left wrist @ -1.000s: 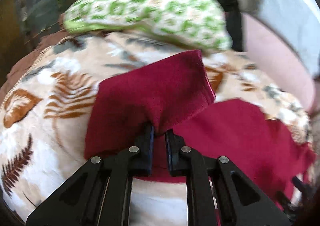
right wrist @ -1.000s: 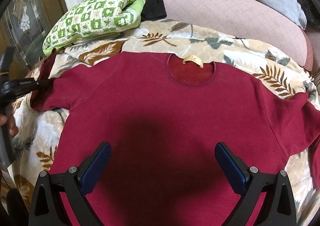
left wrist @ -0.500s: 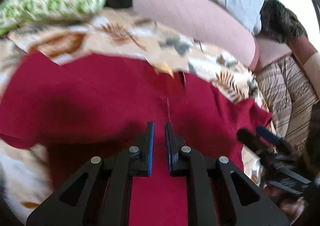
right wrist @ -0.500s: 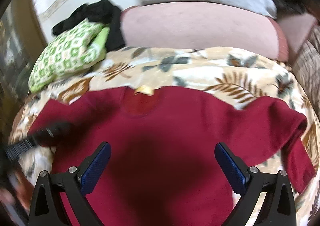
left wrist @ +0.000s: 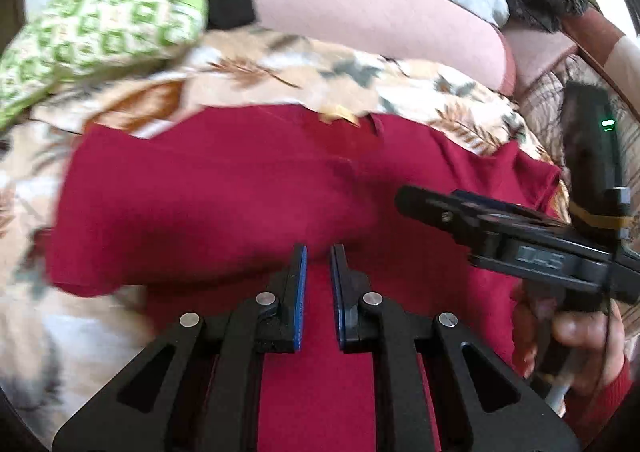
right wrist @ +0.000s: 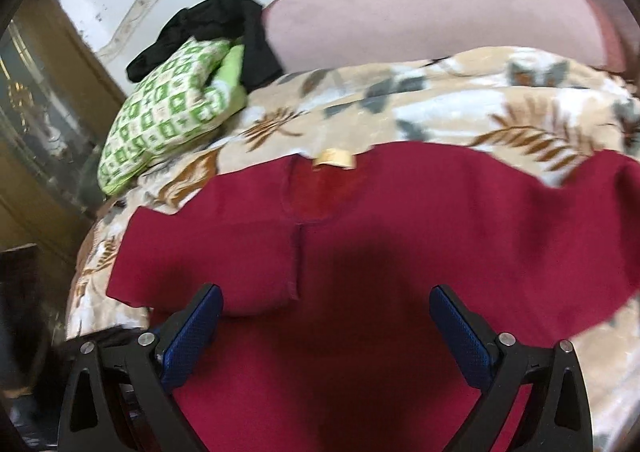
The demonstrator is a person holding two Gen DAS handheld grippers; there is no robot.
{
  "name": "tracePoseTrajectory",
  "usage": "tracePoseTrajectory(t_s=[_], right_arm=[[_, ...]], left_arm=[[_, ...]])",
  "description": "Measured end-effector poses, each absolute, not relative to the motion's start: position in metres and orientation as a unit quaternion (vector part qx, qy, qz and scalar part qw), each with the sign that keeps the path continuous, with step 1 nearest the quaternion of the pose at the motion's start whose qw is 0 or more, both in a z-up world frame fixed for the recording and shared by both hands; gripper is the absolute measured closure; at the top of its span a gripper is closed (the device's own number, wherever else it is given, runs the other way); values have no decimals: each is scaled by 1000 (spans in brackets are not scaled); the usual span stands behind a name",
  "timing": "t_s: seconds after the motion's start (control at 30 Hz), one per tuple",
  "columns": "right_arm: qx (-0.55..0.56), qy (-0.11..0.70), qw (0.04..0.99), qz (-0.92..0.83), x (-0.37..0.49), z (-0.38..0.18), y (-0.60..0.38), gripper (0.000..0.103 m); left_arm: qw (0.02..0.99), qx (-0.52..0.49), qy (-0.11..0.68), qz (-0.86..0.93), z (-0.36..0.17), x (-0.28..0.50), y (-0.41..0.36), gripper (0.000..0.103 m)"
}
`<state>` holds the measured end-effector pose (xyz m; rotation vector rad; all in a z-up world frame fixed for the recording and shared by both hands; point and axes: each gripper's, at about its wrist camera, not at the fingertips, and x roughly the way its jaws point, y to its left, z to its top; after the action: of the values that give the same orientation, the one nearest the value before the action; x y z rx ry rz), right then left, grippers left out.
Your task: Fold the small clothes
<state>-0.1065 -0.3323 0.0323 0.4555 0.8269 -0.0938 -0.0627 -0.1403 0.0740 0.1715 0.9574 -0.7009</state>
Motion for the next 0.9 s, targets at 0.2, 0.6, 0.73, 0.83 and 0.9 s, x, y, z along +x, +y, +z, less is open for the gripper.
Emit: tracePoseTrajectory(t_s=[0.2,0.6,0.73,0.83,0.9], right_arm=[[198,450,871,-9,-56,-1,-299,51],[160,338,924,-85,-122,81,-347,96],[141,360,905,-178,-137,84,-384,96],[154,379,890,-203,-143,71,-407,96],[140,391,882,-223,-141,59,-414,96]], left_arm=[[849,57,454,-265,78,-31,-84,93],[870,-5,447,-208,88,-5,-53,93],[860,15,461,-218,75,-10,-79,93],[855,28,470,-217,61,-9,-97,93],[851,30,479,-213,52,-6,-104,93]])
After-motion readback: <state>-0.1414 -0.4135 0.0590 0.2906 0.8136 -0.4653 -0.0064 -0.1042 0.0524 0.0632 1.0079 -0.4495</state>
